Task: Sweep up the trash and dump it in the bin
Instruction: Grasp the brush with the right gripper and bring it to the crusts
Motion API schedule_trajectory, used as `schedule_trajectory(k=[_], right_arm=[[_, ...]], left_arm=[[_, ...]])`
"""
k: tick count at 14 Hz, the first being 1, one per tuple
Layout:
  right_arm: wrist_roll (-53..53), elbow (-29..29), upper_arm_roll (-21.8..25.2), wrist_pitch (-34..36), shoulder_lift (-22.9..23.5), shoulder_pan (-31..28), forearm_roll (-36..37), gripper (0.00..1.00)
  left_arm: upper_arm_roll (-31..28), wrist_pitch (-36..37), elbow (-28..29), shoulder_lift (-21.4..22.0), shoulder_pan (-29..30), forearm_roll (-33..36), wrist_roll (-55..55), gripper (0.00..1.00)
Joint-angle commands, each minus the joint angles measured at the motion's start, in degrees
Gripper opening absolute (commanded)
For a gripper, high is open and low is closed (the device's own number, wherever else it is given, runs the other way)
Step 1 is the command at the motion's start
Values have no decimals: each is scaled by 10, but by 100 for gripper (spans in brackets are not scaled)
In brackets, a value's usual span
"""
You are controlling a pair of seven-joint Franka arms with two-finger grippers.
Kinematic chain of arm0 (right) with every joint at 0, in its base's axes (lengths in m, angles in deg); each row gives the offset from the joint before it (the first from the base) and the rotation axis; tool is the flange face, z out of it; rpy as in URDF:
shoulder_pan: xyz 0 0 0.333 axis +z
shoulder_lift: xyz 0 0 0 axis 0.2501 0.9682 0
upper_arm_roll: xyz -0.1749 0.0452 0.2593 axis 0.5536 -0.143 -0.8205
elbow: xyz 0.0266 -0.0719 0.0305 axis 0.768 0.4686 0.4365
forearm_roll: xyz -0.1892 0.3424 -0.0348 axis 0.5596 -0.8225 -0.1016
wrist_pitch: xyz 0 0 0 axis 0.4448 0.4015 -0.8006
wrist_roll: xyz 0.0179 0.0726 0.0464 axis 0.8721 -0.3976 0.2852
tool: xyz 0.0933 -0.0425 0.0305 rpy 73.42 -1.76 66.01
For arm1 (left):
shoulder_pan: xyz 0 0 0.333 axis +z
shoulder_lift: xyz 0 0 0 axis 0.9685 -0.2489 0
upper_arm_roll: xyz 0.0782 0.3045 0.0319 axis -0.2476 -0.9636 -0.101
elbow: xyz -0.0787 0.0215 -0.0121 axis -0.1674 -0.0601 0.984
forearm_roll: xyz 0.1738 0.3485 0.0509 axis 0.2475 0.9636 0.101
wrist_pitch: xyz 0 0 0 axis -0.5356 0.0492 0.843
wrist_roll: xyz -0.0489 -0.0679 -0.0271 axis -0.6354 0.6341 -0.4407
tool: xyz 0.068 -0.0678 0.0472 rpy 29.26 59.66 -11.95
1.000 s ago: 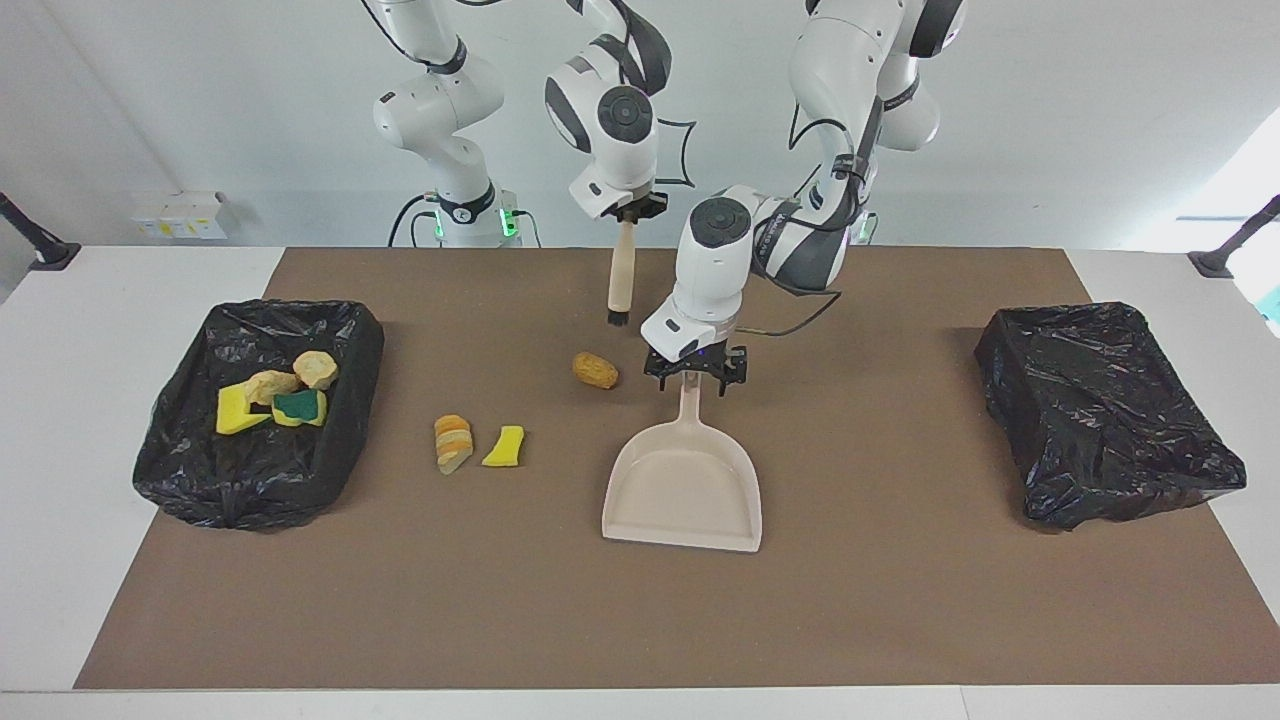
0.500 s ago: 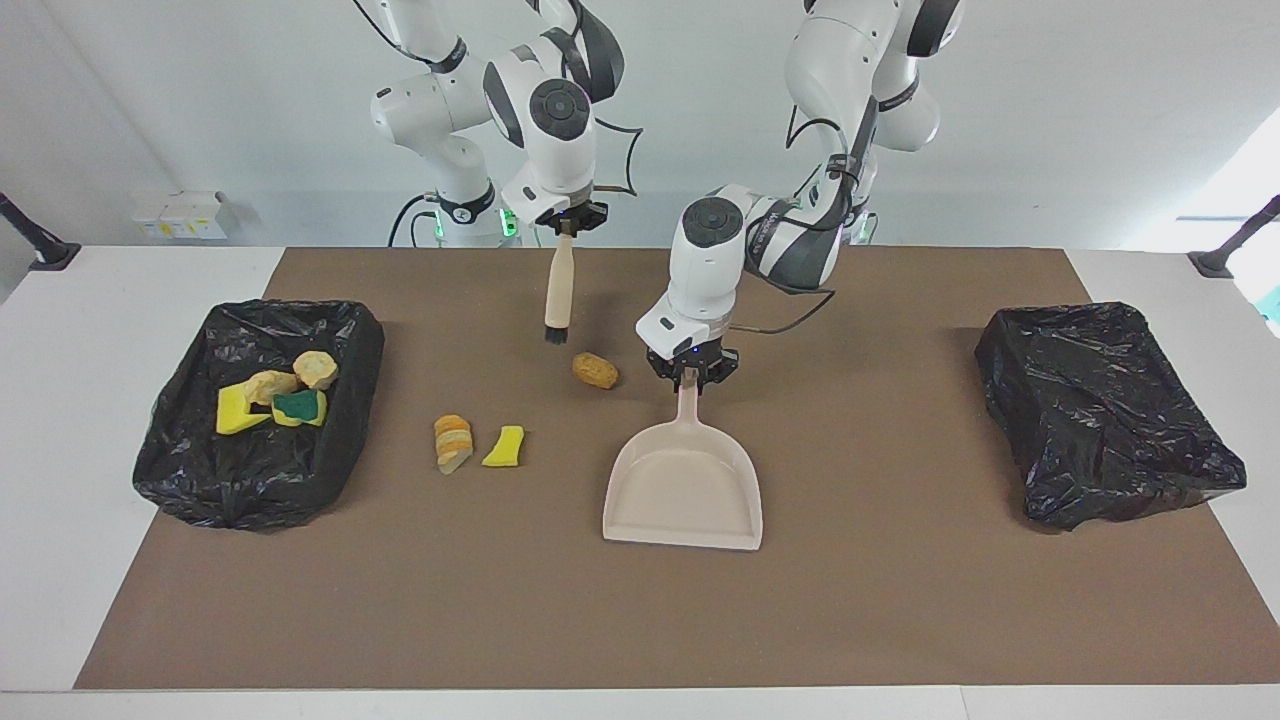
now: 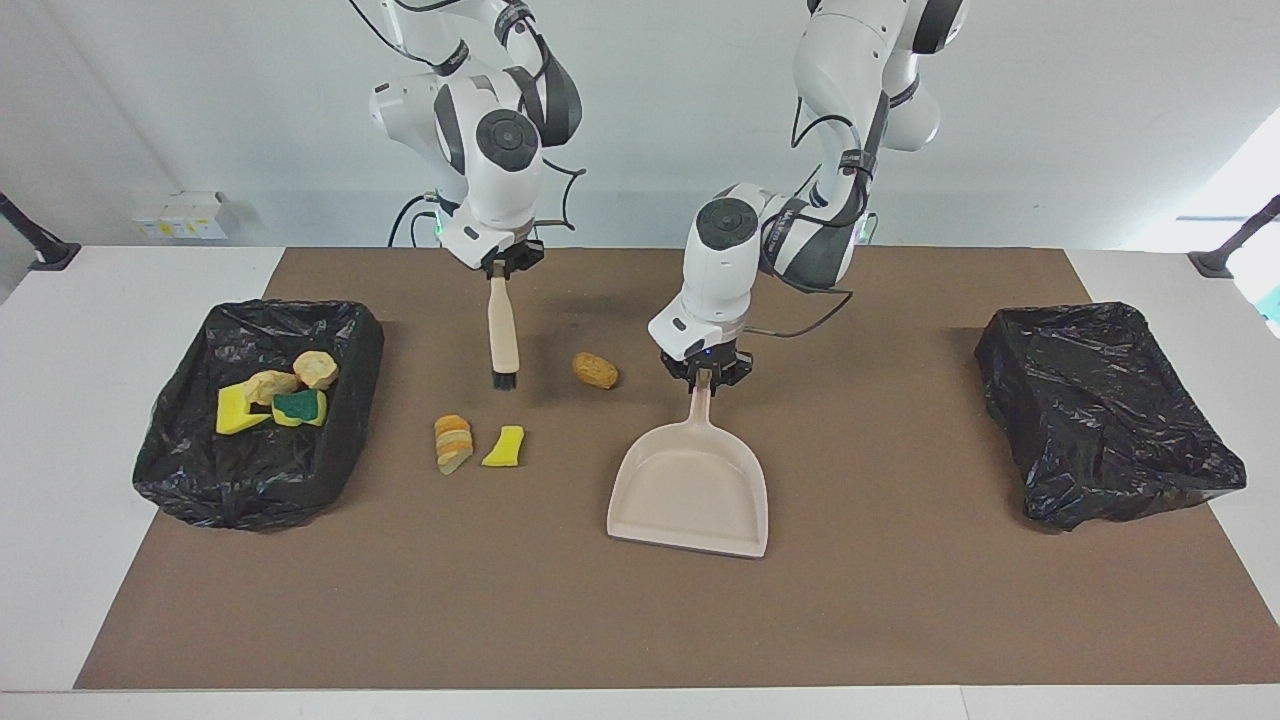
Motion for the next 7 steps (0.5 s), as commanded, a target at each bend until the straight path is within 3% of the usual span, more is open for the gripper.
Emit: schedule_trajectory(k=[1, 3, 7], right_arm=[[-91, -8, -7, -45, 19, -61, 45, 0], [-95, -9, -7, -87, 50, -94, 112, 0], [-118, -24, -6, -177, 120, -147, 150, 0]], left_arm=[[-1, 42, 4, 35, 24, 4, -104, 0], [-4, 60, 4, 50, 34, 11, -194, 0], [-3, 98, 5, 68, 77, 27, -430, 0]])
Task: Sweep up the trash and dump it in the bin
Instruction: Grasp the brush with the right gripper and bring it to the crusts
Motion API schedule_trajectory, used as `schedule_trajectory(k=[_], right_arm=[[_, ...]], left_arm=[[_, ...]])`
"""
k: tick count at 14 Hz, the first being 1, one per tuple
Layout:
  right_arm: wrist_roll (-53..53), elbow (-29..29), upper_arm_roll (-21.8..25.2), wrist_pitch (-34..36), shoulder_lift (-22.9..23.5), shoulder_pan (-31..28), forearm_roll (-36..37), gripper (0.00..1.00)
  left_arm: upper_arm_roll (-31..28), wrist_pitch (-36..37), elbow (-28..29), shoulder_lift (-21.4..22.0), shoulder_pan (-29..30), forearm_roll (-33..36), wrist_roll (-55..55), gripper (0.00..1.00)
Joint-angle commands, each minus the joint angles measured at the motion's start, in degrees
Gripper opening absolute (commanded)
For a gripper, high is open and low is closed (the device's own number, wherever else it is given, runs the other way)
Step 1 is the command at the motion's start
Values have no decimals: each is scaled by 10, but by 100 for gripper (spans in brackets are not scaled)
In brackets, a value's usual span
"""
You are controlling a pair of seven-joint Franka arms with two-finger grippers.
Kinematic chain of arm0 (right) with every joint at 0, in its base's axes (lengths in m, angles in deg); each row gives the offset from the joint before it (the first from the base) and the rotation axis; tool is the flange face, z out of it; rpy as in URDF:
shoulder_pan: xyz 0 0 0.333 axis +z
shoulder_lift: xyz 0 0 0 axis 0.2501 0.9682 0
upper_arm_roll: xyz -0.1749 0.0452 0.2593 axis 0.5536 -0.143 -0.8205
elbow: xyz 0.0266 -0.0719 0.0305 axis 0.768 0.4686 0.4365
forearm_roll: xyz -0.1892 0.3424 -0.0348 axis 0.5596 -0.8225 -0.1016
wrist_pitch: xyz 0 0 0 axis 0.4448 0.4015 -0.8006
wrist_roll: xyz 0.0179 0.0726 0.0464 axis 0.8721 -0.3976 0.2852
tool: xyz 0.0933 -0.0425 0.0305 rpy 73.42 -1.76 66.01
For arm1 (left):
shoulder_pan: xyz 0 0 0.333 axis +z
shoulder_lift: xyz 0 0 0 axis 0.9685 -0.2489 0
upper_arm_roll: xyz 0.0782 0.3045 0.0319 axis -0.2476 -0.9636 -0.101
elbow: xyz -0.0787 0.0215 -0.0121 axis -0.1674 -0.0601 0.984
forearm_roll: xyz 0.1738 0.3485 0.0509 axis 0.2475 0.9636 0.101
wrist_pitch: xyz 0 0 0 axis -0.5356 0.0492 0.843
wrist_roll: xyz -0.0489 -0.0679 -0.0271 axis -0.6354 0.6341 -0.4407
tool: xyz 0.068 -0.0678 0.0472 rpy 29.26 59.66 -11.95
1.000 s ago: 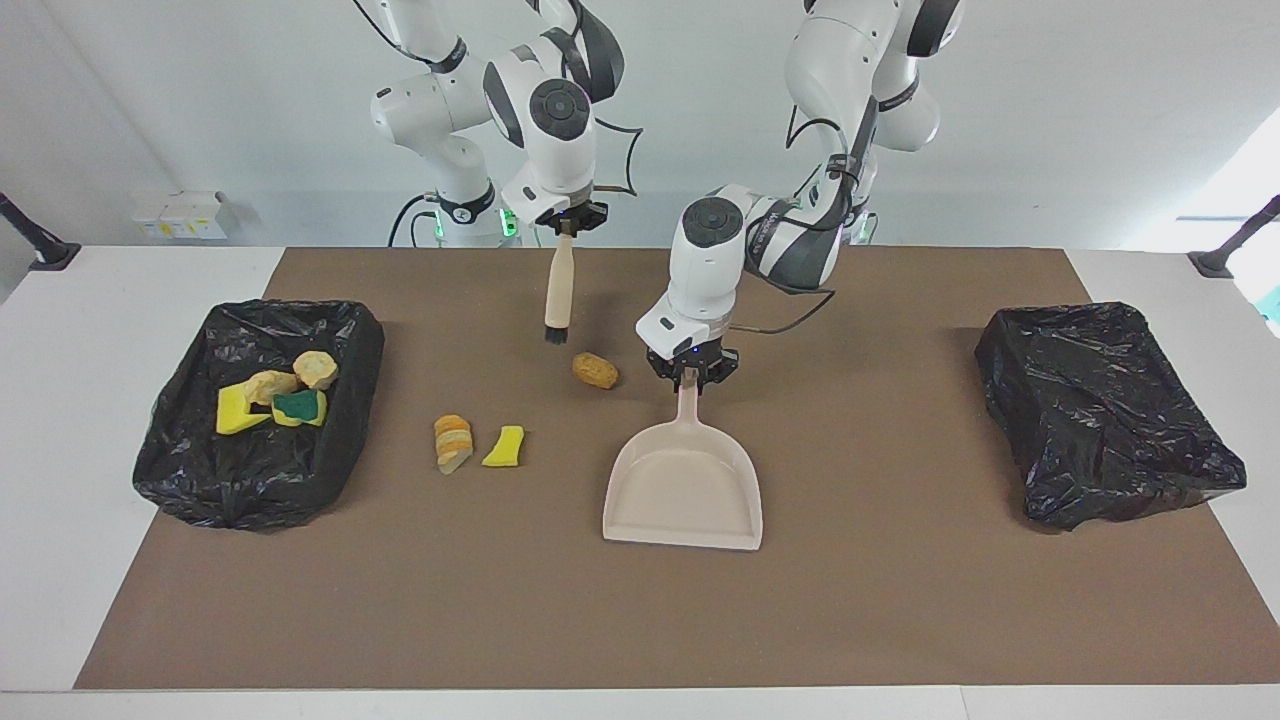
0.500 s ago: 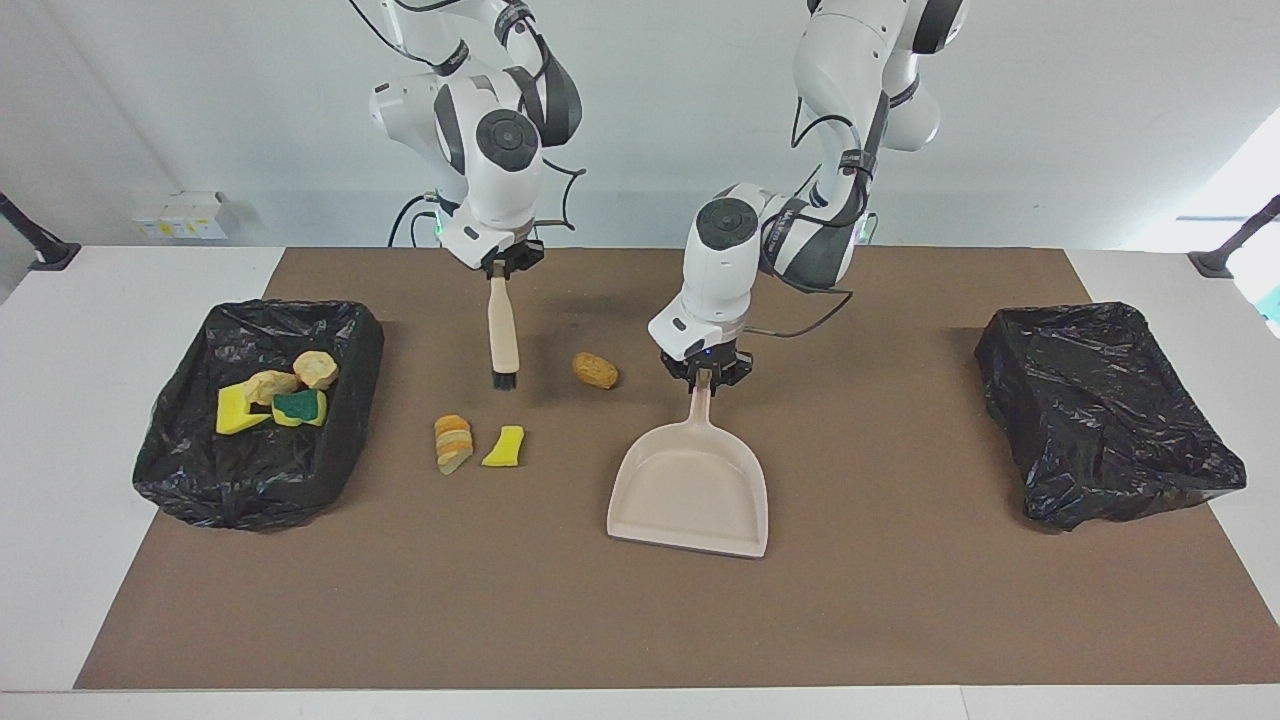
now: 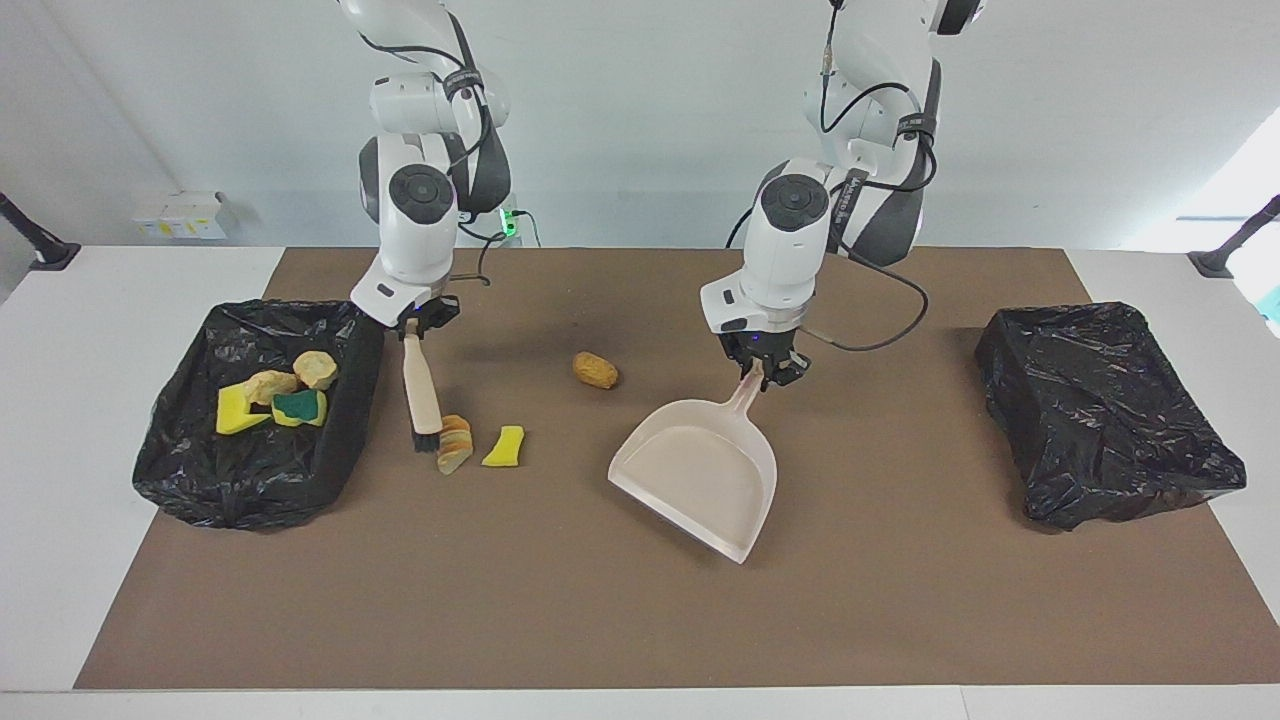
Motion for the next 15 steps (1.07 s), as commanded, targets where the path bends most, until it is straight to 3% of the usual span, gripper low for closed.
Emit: schedule_trajectory(k=[1, 3, 7, 15], right_arm=[[-10, -27, -9, -30, 50, -29, 20, 0], [-9, -28, -12, -23, 52, -25, 4, 0], [-2, -27, -13, -7, 55, 20, -131, 0], [95, -16, -14, 6, 58, 83, -230, 0]], left_arm=[[3, 35, 5, 23, 23, 12, -109, 0], [3, 59, 7, 32, 37, 12, -202, 0], [1, 61, 16, 39, 60, 14, -403, 0], [1, -7, 111, 81, 59, 31, -466, 0]])
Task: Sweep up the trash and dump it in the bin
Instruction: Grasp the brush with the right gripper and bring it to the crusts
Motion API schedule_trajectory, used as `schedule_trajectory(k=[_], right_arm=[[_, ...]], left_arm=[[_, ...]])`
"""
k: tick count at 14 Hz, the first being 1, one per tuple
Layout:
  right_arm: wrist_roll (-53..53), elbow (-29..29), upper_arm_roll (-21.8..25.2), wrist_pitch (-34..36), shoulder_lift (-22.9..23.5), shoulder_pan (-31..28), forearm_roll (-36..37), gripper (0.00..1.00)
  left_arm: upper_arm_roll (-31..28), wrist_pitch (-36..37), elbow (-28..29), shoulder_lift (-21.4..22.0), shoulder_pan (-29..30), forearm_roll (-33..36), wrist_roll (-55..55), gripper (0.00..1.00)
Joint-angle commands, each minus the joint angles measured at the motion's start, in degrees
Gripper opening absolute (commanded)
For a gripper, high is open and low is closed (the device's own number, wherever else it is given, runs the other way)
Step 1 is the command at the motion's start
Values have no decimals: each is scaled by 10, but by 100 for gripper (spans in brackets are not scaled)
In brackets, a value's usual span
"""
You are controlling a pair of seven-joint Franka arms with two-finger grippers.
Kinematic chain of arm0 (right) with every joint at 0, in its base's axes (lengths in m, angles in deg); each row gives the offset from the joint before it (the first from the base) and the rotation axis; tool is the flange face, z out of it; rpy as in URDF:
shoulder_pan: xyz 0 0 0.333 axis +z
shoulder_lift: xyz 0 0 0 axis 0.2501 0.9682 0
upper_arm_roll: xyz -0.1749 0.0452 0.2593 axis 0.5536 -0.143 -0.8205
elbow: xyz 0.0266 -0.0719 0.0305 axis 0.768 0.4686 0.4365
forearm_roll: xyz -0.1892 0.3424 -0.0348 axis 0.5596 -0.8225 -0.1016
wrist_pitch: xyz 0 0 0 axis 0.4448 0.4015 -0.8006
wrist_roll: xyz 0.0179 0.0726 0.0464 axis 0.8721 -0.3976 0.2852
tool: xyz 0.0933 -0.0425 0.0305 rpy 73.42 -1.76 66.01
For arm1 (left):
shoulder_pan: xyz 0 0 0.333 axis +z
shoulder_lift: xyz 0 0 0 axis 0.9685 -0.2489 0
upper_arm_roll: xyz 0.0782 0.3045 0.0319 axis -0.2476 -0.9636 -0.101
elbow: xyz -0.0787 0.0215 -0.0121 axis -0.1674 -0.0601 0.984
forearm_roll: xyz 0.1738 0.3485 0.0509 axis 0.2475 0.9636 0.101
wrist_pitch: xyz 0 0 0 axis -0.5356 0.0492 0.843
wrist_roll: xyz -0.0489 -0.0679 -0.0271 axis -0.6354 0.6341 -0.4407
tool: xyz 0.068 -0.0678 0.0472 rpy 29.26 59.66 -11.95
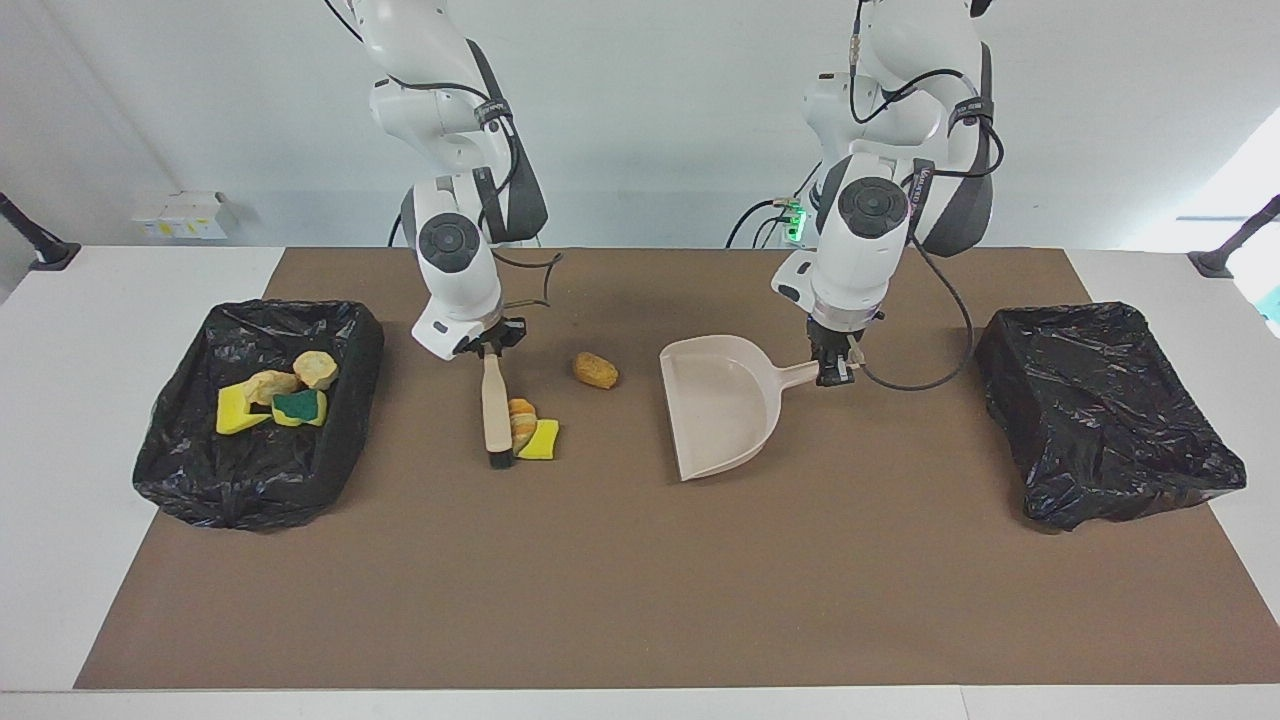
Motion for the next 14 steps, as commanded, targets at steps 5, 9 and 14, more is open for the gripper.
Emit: schedule_trajectory(k=[5, 9, 14], right_arm=[[117, 5, -1, 1, 2, 87, -71, 0], [126, -3, -1, -16, 15, 129, -144, 0], [159, -59, -1, -19, 56, 182, -215, 0]], left_arm=[[1, -86, 103, 33, -7, 10, -5, 0], [1, -109, 107, 29, -7, 10, 21, 0], [2, -107, 107, 29, -8, 10, 48, 0]])
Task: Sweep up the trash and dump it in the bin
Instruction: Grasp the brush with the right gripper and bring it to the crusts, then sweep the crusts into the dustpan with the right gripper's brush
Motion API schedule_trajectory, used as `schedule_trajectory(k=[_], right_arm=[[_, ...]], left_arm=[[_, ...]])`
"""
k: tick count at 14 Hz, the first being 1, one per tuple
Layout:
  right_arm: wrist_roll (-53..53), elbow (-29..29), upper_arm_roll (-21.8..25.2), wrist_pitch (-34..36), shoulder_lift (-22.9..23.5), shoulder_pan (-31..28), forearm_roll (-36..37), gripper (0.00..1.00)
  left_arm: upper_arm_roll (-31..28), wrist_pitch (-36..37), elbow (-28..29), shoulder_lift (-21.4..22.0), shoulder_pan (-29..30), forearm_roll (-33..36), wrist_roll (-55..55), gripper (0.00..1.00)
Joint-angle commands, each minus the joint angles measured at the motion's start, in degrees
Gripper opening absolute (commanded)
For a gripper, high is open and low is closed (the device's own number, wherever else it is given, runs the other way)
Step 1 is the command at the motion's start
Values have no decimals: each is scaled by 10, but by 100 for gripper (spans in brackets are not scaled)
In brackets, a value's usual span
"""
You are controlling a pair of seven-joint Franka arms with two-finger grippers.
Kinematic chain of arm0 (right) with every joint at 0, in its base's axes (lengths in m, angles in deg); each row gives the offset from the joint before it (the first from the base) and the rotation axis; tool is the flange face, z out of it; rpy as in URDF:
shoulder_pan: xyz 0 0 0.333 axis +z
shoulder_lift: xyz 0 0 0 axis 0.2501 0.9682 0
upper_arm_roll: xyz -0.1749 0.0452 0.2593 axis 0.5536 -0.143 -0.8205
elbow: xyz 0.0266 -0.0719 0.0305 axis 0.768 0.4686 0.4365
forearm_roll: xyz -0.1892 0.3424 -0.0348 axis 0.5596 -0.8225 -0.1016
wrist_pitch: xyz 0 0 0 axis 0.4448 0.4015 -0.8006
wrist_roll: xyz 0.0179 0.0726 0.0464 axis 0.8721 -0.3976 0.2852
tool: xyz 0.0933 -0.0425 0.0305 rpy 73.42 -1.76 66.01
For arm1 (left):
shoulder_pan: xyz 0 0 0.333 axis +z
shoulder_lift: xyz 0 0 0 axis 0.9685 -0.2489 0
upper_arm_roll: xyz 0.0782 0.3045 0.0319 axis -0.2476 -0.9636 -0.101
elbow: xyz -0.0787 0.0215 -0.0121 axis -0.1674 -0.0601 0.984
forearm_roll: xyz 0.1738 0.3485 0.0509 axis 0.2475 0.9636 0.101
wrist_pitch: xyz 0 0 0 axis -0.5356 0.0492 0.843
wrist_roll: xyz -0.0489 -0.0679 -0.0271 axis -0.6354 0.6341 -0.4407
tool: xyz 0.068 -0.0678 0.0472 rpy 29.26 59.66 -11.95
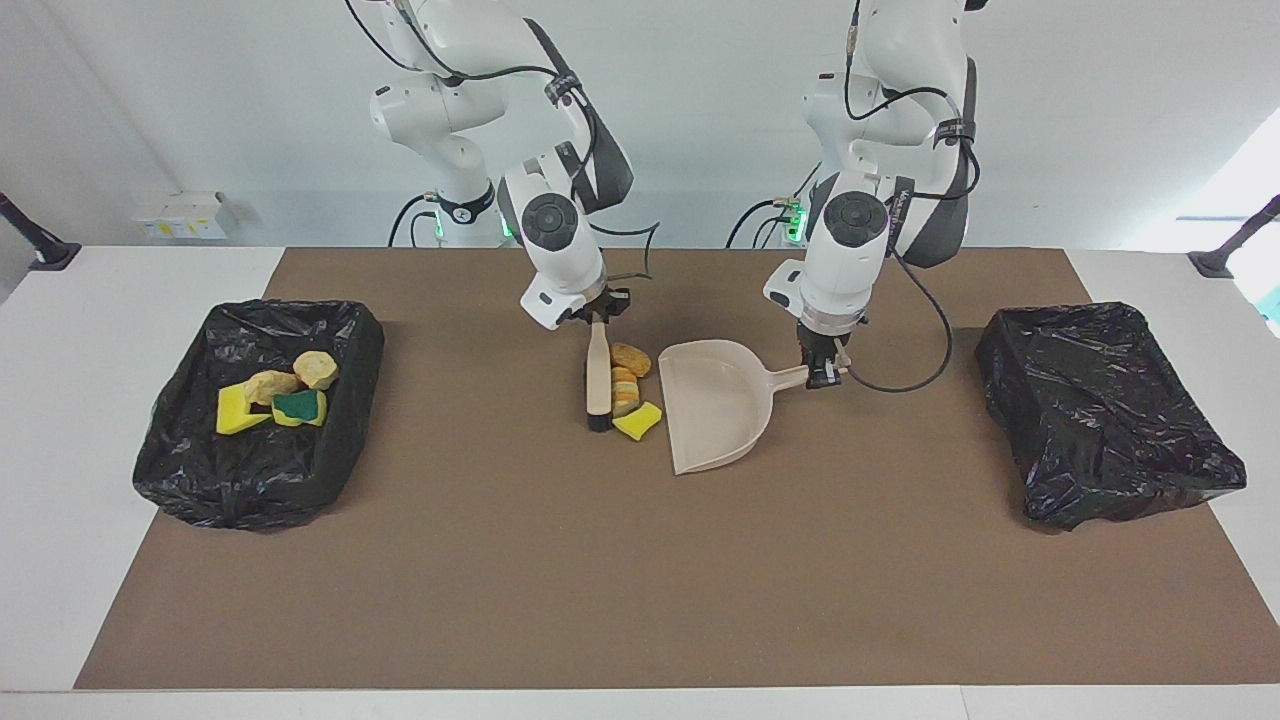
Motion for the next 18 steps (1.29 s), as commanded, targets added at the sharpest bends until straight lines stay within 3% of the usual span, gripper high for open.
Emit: schedule_trajectory(k=[1, 7, 9, 13, 18], right_arm=[[50, -61, 0, -5, 53, 33, -36, 0], [96, -132, 0, -61, 98, 89, -118, 0], [110, -176, 0, -42, 116, 90, -120, 0], [168, -253, 0, 38, 128, 90, -124, 0], [154, -258, 6, 160, 108, 39, -83, 0]], left_arm=[[-4, -17, 21, 17, -6, 8, 24, 0], [-4, -18, 20, 17, -6, 9, 22, 0], [-4, -20, 20, 17, -6, 9, 22, 0], [-4, -21, 20, 17, -6, 8, 21, 0], [-4, -22, 20, 16, -6, 9, 20, 0]])
